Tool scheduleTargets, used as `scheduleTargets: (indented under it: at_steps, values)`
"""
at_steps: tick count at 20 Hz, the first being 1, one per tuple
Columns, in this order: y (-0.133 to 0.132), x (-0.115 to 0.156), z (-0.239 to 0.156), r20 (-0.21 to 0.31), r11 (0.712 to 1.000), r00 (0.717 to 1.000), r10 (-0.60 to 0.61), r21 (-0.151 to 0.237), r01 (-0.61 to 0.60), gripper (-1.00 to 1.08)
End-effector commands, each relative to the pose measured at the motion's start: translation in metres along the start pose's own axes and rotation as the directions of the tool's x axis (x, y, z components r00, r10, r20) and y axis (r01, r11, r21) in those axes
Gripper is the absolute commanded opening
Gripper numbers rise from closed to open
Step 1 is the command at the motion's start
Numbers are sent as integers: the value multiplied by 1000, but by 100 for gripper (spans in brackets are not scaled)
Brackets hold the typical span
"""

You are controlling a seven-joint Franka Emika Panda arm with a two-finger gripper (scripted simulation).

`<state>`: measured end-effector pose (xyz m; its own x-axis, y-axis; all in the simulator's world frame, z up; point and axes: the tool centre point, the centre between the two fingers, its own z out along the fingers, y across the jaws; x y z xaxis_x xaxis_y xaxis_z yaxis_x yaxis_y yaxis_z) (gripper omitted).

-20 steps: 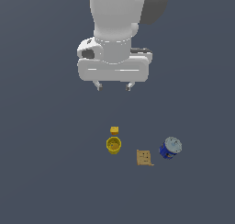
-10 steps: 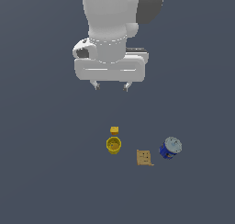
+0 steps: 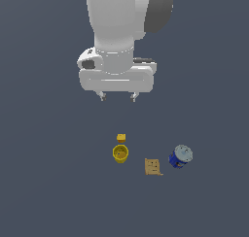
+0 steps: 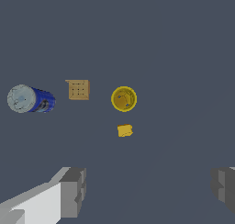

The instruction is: Pick up a designated object from a clutter of objects.

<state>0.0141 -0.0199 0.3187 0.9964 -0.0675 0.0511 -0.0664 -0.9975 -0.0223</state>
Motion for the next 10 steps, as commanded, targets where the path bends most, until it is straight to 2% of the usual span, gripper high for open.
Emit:
scheduleTargets:
  at_steps: [1,10]
  values:
    - [0,6,10,3,1000,1000,-9,-1,9,100]
    - [-1,36,73,19,998,998,-62,-9,62,100]
